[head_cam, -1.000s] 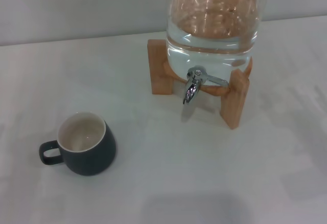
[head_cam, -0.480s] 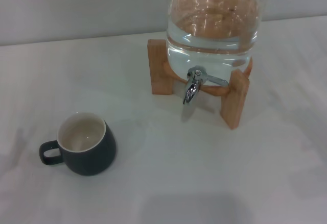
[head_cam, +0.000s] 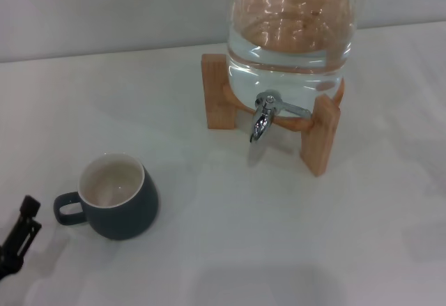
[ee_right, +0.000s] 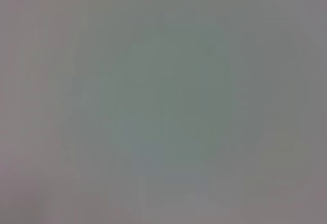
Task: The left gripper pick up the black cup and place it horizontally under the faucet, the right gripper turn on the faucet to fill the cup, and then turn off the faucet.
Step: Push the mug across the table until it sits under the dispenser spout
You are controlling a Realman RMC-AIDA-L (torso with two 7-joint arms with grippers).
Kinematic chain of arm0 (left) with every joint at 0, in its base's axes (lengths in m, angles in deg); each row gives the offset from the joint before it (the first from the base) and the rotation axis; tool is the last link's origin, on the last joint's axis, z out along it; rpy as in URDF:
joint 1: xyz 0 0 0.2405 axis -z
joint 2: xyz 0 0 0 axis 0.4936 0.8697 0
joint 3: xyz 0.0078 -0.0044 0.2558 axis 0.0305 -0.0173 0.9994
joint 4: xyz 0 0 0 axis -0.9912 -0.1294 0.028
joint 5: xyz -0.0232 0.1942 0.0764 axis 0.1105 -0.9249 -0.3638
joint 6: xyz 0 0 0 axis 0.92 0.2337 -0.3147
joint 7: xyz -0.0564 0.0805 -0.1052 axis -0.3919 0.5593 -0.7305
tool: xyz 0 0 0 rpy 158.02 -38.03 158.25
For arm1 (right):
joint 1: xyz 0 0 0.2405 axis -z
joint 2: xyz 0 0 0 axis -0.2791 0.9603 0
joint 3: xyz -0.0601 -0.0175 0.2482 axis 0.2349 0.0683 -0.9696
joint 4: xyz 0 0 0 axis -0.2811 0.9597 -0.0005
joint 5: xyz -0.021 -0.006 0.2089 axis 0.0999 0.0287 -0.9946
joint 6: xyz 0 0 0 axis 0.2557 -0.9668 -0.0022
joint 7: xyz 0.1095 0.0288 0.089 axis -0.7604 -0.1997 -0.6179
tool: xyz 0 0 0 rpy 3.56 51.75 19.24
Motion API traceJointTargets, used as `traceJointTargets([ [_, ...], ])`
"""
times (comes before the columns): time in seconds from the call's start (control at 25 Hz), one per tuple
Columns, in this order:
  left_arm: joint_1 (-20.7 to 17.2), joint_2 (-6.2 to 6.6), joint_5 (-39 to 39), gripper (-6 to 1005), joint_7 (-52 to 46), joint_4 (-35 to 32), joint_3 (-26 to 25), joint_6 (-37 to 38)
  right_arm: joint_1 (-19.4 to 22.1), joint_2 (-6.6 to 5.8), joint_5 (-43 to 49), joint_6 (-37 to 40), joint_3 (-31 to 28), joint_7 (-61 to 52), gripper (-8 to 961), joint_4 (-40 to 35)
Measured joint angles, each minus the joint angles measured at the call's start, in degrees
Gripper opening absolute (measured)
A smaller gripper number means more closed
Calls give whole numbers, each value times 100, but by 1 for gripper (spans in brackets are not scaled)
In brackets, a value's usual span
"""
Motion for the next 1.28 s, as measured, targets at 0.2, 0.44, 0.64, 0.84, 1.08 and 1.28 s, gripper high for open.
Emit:
traceJointTargets([
  [0.2,-150,-15,-170,880,184,-63,0,-104,-24,3,2,84,1,4,722,-104],
  [0.44,-123,-14,-221,879,255,-161,0,-598,-29,28,12,134,1,-4,722,-202],
  [0.64,-17,-19,-227,879,321,-236,0,-988,-49,38,23,145,1,-6,722,-211],
  [0.84,80,-15,-207,879,324,-299,-7,-1188,-47,41,25,145,1,-5,722,-213],
  [1.08,241,-10,-194,879,320,-311,-52,-1348,-63,50,19,145,1,9,722,-213],
  [1.28,337,-7,-193,879,281,-311,-51,-1393,-72,50,18,145,1,17,722,-213],
])
